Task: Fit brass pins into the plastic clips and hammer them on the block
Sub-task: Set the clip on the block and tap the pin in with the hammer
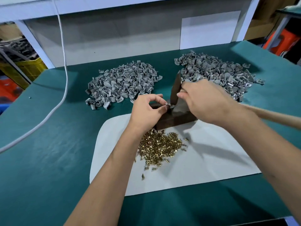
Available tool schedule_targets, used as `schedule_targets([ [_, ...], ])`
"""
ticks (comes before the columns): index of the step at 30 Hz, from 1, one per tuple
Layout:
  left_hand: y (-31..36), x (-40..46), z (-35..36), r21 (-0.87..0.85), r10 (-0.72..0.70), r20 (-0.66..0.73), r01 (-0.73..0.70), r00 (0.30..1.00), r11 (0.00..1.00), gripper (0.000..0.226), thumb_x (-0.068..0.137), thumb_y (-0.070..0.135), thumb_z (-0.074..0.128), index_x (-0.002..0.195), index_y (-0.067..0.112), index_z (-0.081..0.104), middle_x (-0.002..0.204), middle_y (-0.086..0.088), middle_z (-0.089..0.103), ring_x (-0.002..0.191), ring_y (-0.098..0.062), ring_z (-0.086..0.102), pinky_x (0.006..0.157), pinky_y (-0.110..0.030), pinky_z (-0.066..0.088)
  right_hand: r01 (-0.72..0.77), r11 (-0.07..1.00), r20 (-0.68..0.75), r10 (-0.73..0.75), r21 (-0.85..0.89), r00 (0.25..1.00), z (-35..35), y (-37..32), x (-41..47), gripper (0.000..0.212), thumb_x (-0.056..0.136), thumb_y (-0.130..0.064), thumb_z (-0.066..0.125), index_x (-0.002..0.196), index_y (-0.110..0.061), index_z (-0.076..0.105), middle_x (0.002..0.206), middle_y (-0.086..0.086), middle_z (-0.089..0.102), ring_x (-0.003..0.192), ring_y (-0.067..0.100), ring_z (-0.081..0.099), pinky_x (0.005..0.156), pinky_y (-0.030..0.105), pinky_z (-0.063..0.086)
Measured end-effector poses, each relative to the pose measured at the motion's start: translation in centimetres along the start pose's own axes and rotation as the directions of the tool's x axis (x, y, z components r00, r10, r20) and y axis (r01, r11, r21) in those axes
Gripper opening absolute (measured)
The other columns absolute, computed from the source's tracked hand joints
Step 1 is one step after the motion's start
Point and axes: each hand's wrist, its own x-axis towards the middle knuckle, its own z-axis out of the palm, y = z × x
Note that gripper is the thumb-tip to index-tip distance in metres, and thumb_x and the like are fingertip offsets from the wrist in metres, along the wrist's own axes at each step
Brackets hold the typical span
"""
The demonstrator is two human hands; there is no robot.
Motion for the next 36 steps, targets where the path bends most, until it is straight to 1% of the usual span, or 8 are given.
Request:
schedule_targets([
  [4, -0.1, 0.1, 0.0, 0.010, 0.001, -0.012, -0.001, 1.000, 1.000, 0.011, 0.082, 0.006, 0.081, 0.081, 0.016, 0.077, 0.122, -0.008, 0.072, 0.116, -0.008, 0.066, 0.108, -0.041, 0.050, 0.038, 0.994, -0.278, -0.009, 0.099, 0.961, -0.6, 0.1, 0.1, 0.023, 0.107, -0.035, 0.041, 0.102, -0.016, 0.053, 0.079, 0.013, 0.059, 0.069, 0.039, 0.054, 0.061, 0.039, 0.038],
  [8, 0.1, 0.0, 0.1, -0.030, -0.012, 0.005, 0.012, 1.000, 0.999, 0.012, 0.083, 0.002, 0.080, 0.081, 0.013, 0.075, 0.123, -0.012, 0.071, 0.117, -0.016, 0.068, 0.106, -0.043, 0.051, -0.018, 1.000, 0.000, 0.018, 0.009, 1.000, 0.4, -0.8, 0.1, 0.022, 0.108, -0.036, 0.039, 0.100, -0.019, 0.051, 0.090, 0.014, 0.064, 0.082, 0.040, 0.061, 0.070, 0.043, 0.049],
  [13, 0.1, 0.0, 0.0, 0.024, 0.000, -0.014, 0.001, 1.000, 1.000, 0.013, 0.082, 0.004, 0.080, 0.080, 0.016, 0.077, 0.120, -0.009, 0.073, 0.116, -0.007, 0.066, 0.109, -0.037, 0.049, -0.007, 0.996, -0.244, 0.027, 0.085, 0.969, -0.1, -0.6, 0.4, 0.023, 0.107, -0.035, 0.041, 0.101, -0.017, 0.054, 0.078, 0.009, 0.056, 0.067, 0.031, 0.047, 0.062, 0.038, 0.040],
  [18, 0.3, -0.1, 0.0, 0.000, -0.020, 0.000, 0.020, 1.000, 1.000, 0.010, 0.083, 0.004, 0.081, 0.084, 0.013, 0.077, 0.125, -0.011, 0.071, 0.117, -0.011, 0.067, 0.107, -0.039, 0.051, -0.042, 0.999, -0.032, 0.041, -0.017, 0.999, 0.5, -0.6, 0.2, 0.022, 0.108, -0.038, 0.039, 0.095, -0.021, 0.046, 0.083, 0.010, 0.058, 0.077, 0.039, 0.057, 0.066, 0.040, 0.041],
  [22, 0.3, -0.1, -0.1, 0.018, -0.007, -0.009, 0.007, 1.000, 1.000, 0.010, 0.082, 0.004, 0.080, 0.083, 0.014, 0.077, 0.123, -0.010, 0.072, 0.117, -0.009, 0.066, 0.107, -0.038, 0.051, -0.054, 0.994, -0.280, 0.080, 0.098, 0.957, 0.0, -0.3, -0.2, 0.024, 0.107, -0.035, 0.042, 0.106, -0.015, 0.056, 0.074, 0.007, 0.049, 0.066, 0.035, 0.050, 0.061, 0.037, 0.037],
  [26, 0.4, -0.1, -0.1, 0.000, -0.018, 0.004, 0.018, 1.000, 1.000, 0.012, 0.083, 0.002, 0.080, 0.083, 0.013, 0.076, 0.124, -0.011, 0.071, 0.117, -0.014, 0.067, 0.107, -0.041, 0.051, -0.033, 0.999, -0.029, 0.033, -0.013, 0.999, 0.7, -1.0, -0.3, 0.023, 0.108, -0.037, 0.039, 0.099, -0.019, 0.049, 0.093, 0.016, 0.066, 0.076, 0.038, 0.055, 0.066, 0.039, 0.038],
  [31, 0.3, -0.2, -0.1, 0.020, -0.011, -0.013, 0.011, 1.000, 1.000, 0.009, 0.083, 0.003, 0.080, 0.083, 0.012, 0.077, 0.120, -0.009, 0.072, 0.116, -0.007, 0.066, 0.107, -0.037, 0.050, -0.028, 0.995, -0.289, 0.054, 0.092, 0.956, -0.3, -0.3, 0.0, 0.022, 0.107, -0.035, 0.042, 0.099, -0.017, 0.053, 0.082, 0.016, 0.063, 0.072, 0.040, 0.058, 0.062, 0.040, 0.040],
  [36, 0.5, -0.3, 0.1, -0.007, -0.027, -0.018, 0.027, 0.999, 1.000, 0.010, 0.083, 0.002, 0.081, 0.082, 0.010, 0.076, 0.121, -0.012, 0.071, 0.116, -0.010, 0.067, 0.106, -0.040, 0.052, -0.087, 0.995, -0.042, 0.089, 0.050, 0.995, 0.8, -0.5, -0.4, 0.022, 0.108, -0.036, 0.041, 0.095, -0.020, 0.050, 0.077, 0.007, 0.051, 0.075, 0.035, 0.052, 0.066, 0.039, 0.040],
])
